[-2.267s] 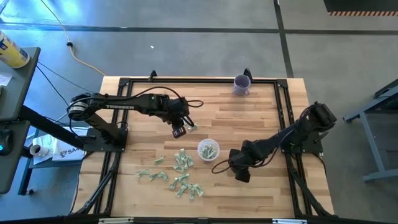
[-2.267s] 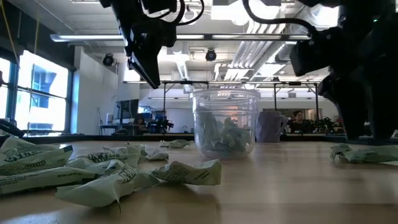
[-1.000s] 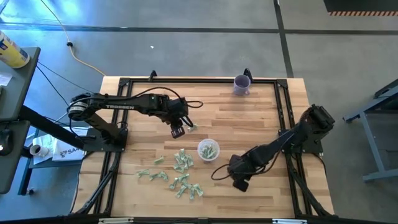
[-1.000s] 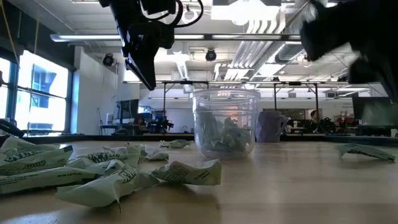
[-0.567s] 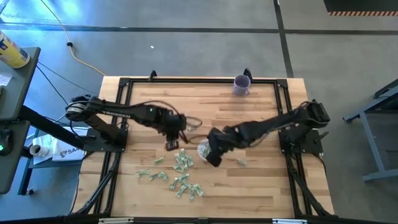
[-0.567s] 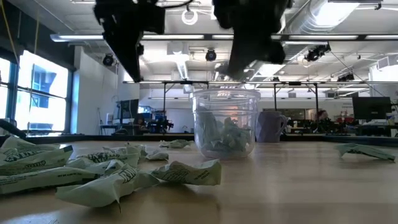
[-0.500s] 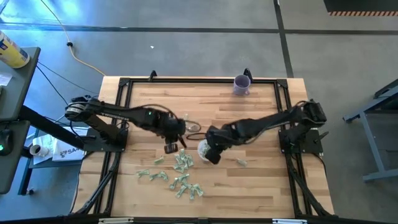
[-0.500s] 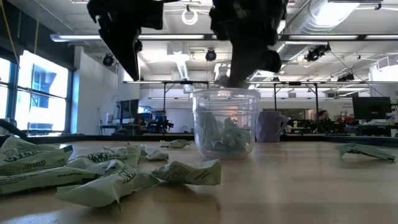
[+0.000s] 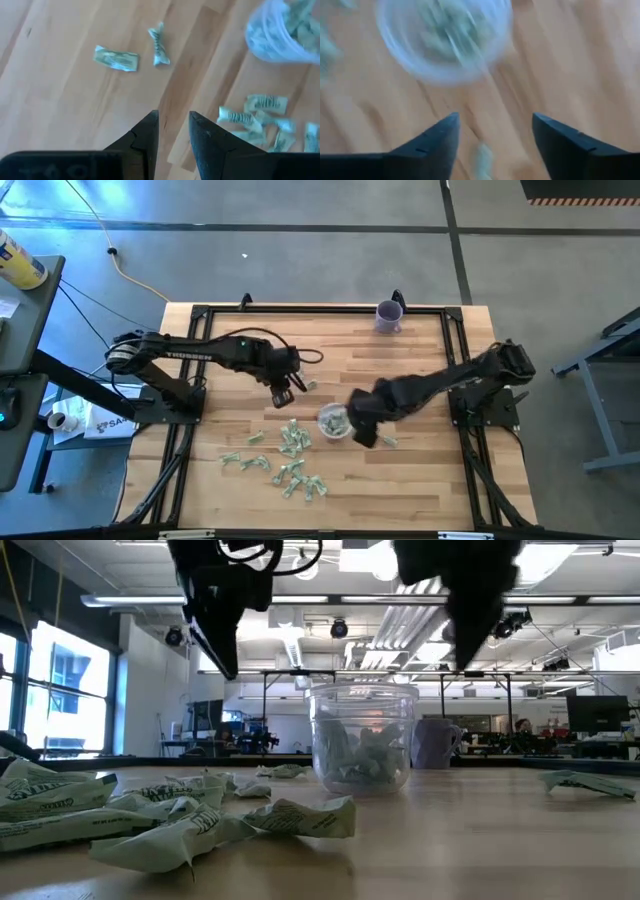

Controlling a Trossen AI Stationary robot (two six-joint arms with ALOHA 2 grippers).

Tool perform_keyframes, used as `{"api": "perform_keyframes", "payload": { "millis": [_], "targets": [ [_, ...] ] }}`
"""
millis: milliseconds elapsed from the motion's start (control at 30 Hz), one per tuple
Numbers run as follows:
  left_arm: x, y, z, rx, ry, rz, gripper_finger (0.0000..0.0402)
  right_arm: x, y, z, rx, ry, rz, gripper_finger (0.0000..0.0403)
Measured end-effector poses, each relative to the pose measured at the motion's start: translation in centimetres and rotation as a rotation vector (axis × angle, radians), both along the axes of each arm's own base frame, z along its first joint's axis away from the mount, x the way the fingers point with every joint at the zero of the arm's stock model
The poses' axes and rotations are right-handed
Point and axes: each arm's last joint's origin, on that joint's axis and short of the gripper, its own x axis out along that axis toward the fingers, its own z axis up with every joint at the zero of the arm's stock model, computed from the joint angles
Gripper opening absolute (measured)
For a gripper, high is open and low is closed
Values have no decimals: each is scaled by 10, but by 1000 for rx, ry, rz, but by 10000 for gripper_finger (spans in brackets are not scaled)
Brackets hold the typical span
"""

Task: Pick and place Stevia / Truvia into bins
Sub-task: Put the stevia packet into the bin

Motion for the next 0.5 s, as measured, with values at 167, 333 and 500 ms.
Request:
{"api": "perform_keyframes", "payload": {
  "millis": [167, 333, 500],
  "targets": [
    [1, 5, 0, 94, 16, -74, 140, -32, 29, 8, -117, 85, 52, 296],
    [16, 44, -18, -29, -35, 87, 140, -40, 45, 9, -148, 42, -2, 306],
    [24, 83, -50, -163, -7, 344, 140, -41, 48, 9, -141, 24, -45, 307]
  ]
}}
